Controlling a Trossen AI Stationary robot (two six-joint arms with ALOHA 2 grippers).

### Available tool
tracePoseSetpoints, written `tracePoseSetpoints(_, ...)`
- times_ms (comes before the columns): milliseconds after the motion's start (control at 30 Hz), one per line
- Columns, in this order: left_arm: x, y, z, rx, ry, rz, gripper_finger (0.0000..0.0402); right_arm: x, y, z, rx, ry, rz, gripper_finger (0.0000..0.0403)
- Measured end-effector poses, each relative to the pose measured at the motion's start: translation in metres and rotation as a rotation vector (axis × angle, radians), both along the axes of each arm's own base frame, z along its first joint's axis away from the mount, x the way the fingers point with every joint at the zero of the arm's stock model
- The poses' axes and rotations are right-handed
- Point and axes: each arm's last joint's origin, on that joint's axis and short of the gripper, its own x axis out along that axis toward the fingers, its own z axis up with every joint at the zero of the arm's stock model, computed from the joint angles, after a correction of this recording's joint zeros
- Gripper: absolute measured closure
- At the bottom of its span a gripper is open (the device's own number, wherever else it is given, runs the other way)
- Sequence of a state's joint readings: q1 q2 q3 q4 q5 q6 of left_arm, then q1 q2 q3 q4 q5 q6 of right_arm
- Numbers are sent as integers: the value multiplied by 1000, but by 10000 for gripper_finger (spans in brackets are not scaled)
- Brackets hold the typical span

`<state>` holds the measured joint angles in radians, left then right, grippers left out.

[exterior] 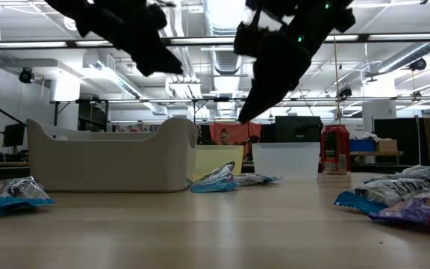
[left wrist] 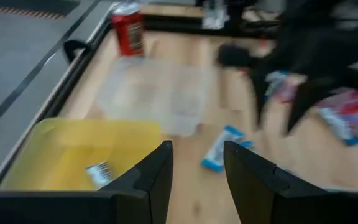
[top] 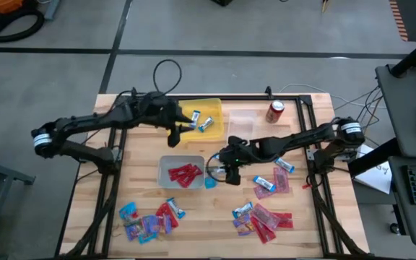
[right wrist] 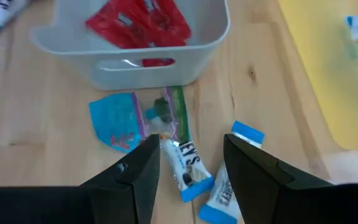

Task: Sort candy
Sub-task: Put the blue candy into the transparent bin

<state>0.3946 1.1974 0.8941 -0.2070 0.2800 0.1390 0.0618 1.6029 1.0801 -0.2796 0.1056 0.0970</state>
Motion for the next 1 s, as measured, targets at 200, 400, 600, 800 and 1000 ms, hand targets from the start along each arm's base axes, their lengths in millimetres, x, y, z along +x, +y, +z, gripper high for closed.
tracePoseSetpoints(200,-14,-33,9,7,-62,-39,277,14,3,-22,11,-9,-6,234)
tracePoseSetpoints(400,-27,-60,11,-12,-95,-96,277,21,3,-37,41,9,-46,234)
tracePoseSetpoints(600,-38,-77,9,-3,-112,-67,277,25,4,-48,62,8,-75,234)
tracePoseSetpoints(800,-43,-83,7,-6,-113,-44,277,29,3,-64,76,35,-100,234)
tracePoseSetpoints(1000,-43,-83,3,-2,-105,-35,277,31,2,-65,85,20,-107,240)
